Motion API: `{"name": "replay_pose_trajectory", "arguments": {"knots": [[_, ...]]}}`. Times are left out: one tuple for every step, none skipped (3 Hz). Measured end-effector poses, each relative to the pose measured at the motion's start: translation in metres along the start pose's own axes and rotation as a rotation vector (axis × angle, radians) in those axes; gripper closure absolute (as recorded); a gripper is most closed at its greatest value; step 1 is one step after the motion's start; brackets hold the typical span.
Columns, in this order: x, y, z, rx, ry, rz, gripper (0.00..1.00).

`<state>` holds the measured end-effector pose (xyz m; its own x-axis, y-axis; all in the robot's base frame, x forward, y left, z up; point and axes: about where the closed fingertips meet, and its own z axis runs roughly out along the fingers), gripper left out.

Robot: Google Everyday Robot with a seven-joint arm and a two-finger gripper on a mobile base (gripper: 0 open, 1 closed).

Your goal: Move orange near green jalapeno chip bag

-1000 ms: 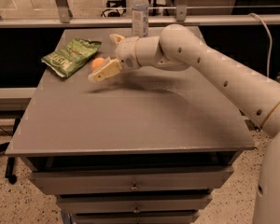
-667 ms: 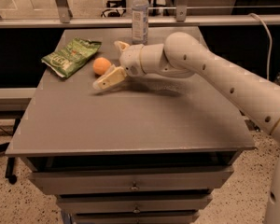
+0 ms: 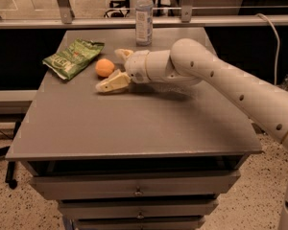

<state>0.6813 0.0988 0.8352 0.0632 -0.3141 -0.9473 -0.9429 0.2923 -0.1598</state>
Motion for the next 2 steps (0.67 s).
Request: {"name": "replay_pose_trajectory", "arguments": {"knots": [[0.0,0.001,0.003,0.002,-0.01,0.001,0.4],[-0.011,-0.006,0.01,0.0,-0.027,-0.018,0.72]]}}
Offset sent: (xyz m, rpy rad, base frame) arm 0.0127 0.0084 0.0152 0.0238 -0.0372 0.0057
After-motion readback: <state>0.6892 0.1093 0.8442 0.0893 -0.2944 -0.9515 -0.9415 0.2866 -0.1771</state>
